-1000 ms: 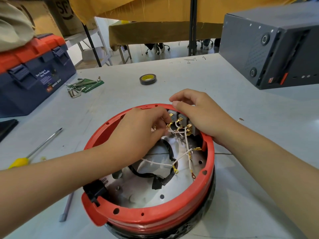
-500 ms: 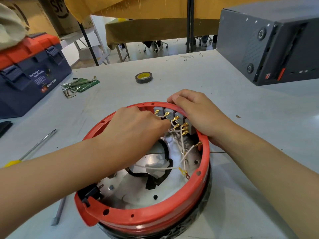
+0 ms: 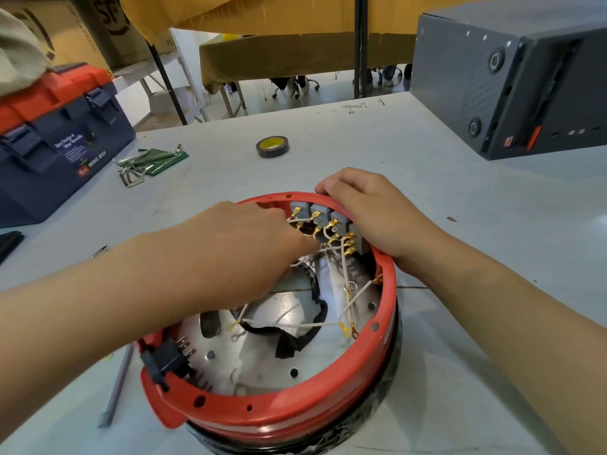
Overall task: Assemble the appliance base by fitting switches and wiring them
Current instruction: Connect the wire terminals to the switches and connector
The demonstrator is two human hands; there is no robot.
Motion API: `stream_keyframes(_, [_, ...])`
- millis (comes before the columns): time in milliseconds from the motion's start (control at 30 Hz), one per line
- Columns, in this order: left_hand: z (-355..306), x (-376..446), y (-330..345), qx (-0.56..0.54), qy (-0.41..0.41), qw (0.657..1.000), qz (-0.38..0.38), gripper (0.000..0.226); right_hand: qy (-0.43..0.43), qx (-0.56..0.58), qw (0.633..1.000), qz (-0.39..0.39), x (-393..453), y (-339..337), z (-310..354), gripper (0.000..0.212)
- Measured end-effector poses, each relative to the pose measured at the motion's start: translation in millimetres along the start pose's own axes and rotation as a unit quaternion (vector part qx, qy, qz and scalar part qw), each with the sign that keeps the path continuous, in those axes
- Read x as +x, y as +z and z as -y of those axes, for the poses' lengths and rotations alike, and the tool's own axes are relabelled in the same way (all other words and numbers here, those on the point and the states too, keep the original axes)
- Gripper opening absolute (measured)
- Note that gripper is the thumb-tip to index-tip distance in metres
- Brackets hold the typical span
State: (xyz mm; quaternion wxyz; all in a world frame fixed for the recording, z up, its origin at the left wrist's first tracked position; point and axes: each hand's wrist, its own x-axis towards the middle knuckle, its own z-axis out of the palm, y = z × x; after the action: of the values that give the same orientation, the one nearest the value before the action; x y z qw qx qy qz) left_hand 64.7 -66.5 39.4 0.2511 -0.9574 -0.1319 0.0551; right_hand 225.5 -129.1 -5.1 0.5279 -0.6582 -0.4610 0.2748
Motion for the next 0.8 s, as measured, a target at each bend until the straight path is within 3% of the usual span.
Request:
stream_keyframes(200, [-13, 15, -3, -0.001, -0.054, 0.998, -0.03, 0.017, -0.002, 0.002, 1.0, -0.002, 0, 1, 1, 0.026])
stream_keyframes(333, [-13, 12, 2, -0.075, -0.06, 0.994, -0.047, 0.017, -0.004, -0.004, 1.0, -0.002, 0, 0, 1, 0.026])
stream_keyframes(600, [-7, 4, 12, -0.146, 0.019, 0.974, -0.173, 0.013, -0.008, 0.001, 1.0, 0.0, 1, 0, -2, 0.024])
stream_keyframes(800, [-3, 2, 17, -0.155, 0.046, 0.965, -0.206, 0.015, -0.008, 0.006, 1.0, 0.003, 3, 0, -4, 0.025])
